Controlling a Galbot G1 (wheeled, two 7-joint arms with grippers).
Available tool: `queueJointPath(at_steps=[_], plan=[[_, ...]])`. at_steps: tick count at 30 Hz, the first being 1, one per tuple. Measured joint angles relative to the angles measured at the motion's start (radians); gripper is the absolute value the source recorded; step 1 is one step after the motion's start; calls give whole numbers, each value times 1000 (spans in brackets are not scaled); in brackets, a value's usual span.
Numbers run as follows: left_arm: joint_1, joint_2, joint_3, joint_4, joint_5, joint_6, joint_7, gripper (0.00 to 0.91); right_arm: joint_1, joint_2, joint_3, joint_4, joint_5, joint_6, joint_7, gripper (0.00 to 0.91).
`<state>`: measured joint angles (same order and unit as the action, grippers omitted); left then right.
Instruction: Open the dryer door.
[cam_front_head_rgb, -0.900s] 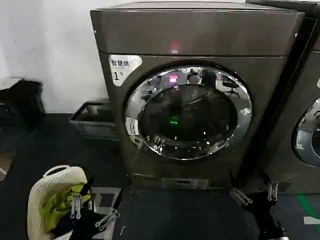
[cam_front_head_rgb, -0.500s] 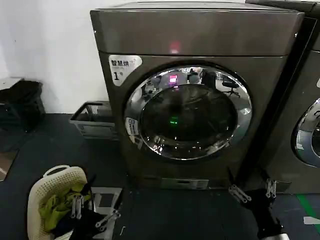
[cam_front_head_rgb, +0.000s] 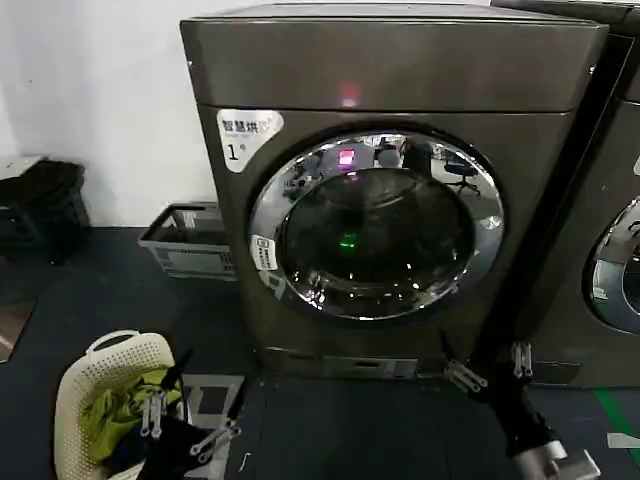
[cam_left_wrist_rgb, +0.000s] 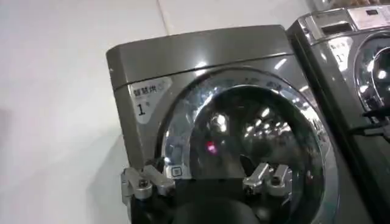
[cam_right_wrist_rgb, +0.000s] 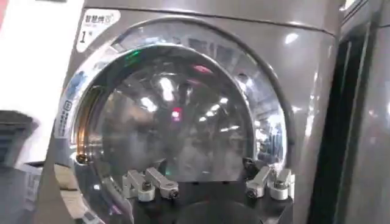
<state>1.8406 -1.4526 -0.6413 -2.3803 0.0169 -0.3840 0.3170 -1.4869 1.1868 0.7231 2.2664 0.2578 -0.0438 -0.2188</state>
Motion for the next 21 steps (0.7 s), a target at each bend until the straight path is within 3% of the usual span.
queueJointPath(at_steps=[21], plan=[[0, -12, 0, -1, 13, -1, 3, 907, 261, -202, -166, -157, 123, 17, -72, 907]])
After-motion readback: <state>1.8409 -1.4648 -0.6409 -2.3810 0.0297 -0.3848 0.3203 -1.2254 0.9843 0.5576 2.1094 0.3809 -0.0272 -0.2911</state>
